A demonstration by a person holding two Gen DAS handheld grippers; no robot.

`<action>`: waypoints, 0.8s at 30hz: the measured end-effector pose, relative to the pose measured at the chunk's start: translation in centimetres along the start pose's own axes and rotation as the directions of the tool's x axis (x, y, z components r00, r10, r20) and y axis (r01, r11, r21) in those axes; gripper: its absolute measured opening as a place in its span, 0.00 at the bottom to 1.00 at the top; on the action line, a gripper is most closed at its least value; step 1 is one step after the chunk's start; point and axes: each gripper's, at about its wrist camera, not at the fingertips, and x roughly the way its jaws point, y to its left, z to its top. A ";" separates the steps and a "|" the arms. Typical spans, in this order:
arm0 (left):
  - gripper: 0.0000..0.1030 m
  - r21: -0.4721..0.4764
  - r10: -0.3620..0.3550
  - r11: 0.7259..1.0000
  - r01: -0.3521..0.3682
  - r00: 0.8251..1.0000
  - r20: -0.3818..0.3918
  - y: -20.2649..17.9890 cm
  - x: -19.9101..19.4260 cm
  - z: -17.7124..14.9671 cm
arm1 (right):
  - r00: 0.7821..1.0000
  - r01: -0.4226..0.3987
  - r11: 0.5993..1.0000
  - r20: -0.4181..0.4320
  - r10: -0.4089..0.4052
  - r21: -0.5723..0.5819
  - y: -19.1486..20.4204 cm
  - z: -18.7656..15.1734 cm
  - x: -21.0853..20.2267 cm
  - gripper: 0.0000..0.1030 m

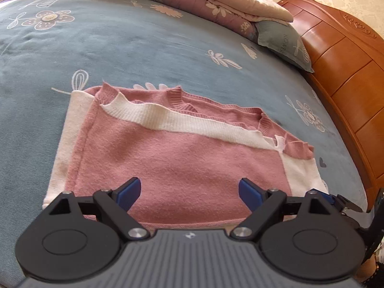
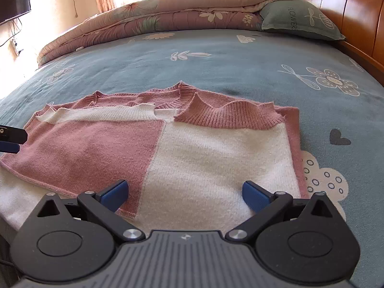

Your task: Fold clothes

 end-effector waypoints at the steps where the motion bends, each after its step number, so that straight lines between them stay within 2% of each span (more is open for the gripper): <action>1: 0.88 -0.008 0.000 1.000 0.000 1.000 -0.007 -0.1 0.4 -0.3 | 1.000 0.002 1.000 0.000 -0.002 0.003 0.0 0.0 0.0 1.00; 7: 0.88 -0.028 0.018 0.999 -0.019 0.999 -0.045 -0.6 1.4 -1.2 | 1.000 -0.005 0.999 -0.001 0.005 0.036 -0.4 0.2 -0.1 1.00; 10: 0.88 -0.006 0.008 1.000 -0.008 1.000 -0.012 -1.2 0.6 -1.0 | 1.000 -0.007 0.999 -0.002 0.007 0.044 -0.4 0.2 -0.1 1.00; 12: 0.89 -0.025 0.000 1.000 0.000 1.000 -0.017 -0.9 0.9 -0.9 | 1.000 -0.002 0.999 -0.002 0.002 0.040 -0.3 0.2 -0.1 1.00; 14: 0.89 -0.075 -0.005 0.997 0.000 0.998 -0.066 -0.2 1.8 -1.0 | 1.000 0.005 1.000 -0.005 -0.004 0.027 -0.1 0.2 0.0 1.00; 17: 0.89 -0.081 -0.023 0.996 0.019 0.999 -0.048 -0.4 1.4 -1.1 | 1.000 0.008 1.000 -0.006 -0.008 0.013 0.0 0.1 -0.1 1.00; 20: 0.89 -0.040 -0.080 0.996 0.079 0.996 -0.026 -1.7 1.1 -0.6 | 1.000 0.013 1.000 -0.005 -0.013 0.012 0.1 0.0 0.0 1.00; 22: 0.89 -0.014 -0.081 0.997 0.081 0.996 -0.030 -2.4 1.7 -0.4 | 1.000 0.016 1.000 -0.006 -0.016 0.005 0.2 0.0 0.0 1.00; 24: 0.89 -0.036 -0.069 0.997 0.067 0.996 -0.051 -2.3 3.0 -0.5 | 1.000 0.018 1.000 -0.007 -0.018 -0.003 0.3 -0.1 0.0 1.00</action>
